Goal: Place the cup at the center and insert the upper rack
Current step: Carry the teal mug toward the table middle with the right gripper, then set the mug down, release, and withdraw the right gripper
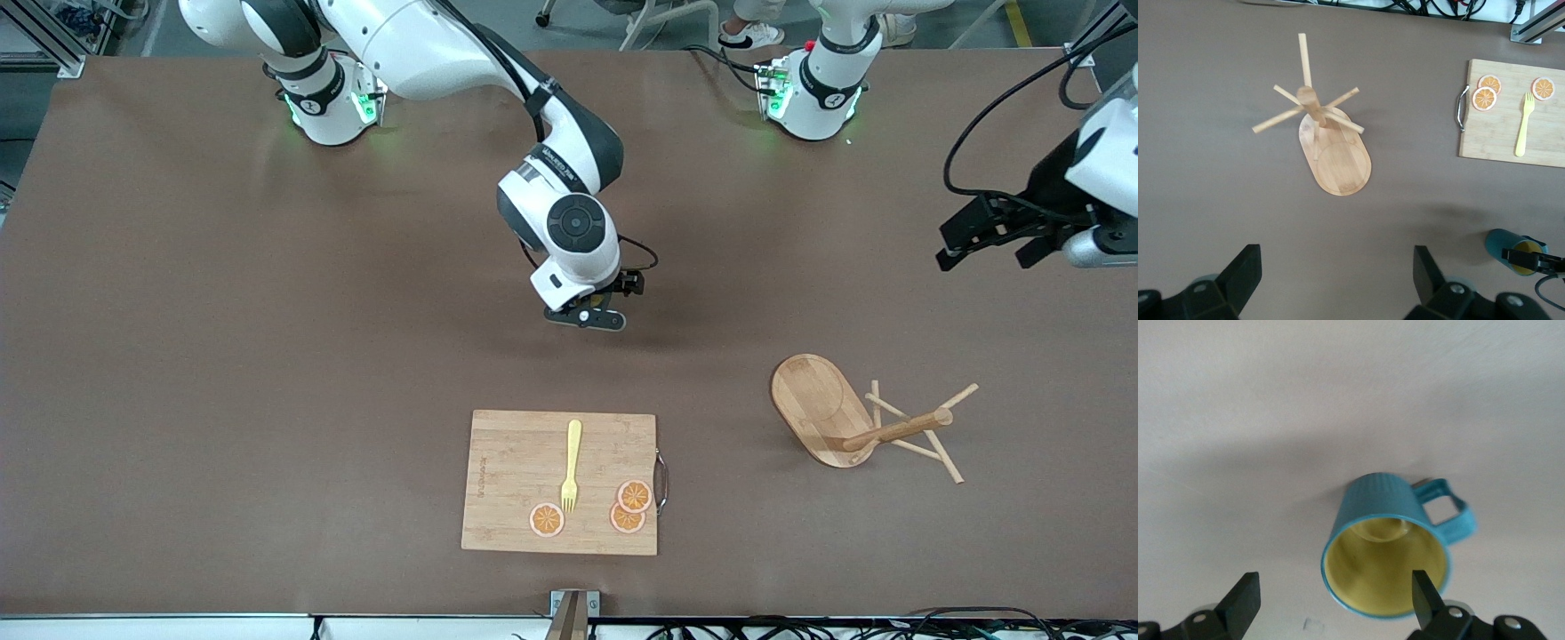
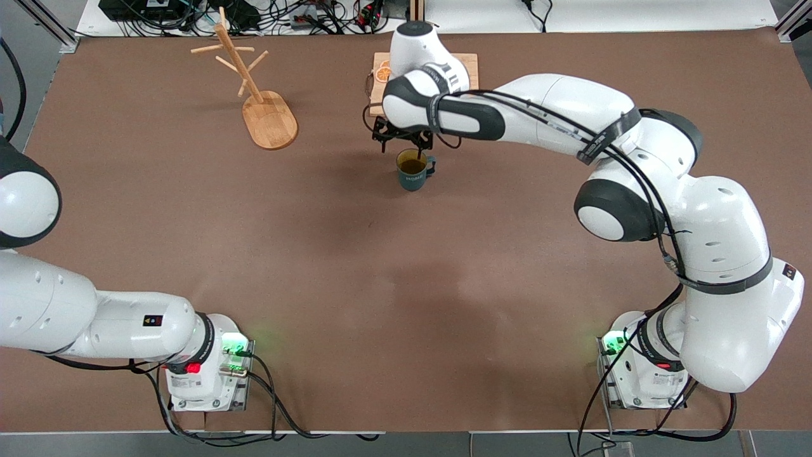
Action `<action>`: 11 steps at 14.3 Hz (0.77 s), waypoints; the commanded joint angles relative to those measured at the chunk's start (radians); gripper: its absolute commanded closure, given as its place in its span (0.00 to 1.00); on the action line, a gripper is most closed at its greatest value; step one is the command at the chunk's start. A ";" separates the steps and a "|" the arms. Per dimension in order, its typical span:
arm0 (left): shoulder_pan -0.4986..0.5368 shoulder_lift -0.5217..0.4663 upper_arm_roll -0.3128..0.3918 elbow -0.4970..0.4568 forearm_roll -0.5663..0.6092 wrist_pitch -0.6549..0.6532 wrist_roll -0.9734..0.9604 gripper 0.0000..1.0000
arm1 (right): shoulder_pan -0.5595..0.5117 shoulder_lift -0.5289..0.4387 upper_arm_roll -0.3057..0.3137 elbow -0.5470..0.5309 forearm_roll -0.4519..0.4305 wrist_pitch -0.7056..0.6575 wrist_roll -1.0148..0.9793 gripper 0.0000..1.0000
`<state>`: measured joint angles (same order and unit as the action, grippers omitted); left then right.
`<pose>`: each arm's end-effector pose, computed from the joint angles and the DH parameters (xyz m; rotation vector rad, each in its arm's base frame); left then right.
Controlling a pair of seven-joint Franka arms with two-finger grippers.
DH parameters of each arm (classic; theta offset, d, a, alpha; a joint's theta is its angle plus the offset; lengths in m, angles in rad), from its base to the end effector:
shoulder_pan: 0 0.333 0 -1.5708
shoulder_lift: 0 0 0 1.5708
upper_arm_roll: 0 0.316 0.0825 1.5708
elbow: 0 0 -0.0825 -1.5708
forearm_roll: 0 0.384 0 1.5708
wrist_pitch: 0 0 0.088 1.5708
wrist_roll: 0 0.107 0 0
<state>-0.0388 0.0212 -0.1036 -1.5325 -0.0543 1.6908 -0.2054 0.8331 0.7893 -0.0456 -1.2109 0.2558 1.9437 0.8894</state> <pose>0.5670 -0.0858 0.6425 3.0546 0.1008 0.1919 0.5095 0.5488 0.3022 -3.0203 0.2870 0.2859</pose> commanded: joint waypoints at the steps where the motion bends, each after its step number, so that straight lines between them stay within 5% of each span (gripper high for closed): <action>1: -0.009 -0.006 0.001 -0.001 -0.010 -0.010 -0.025 0.00 | -0.077 -0.085 -0.025 0.034 0.014 -0.145 -0.001 0.00; 6: -0.009 -0.010 -0.031 -0.001 -0.010 -0.010 -0.075 0.00 | -0.319 -0.206 -0.034 0.063 0.007 -0.270 -0.094 0.00; 11: -0.009 -0.015 -0.134 -0.001 -0.010 -0.010 -0.231 0.00 | -0.495 -0.242 -0.065 0.054 -0.118 -0.298 -0.243 0.00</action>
<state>-0.0512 0.0208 -0.1973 -1.5327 -0.0569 1.6900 -0.3778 0.3884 0.5843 -0.1165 -1.1211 0.1711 1.6541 0.7168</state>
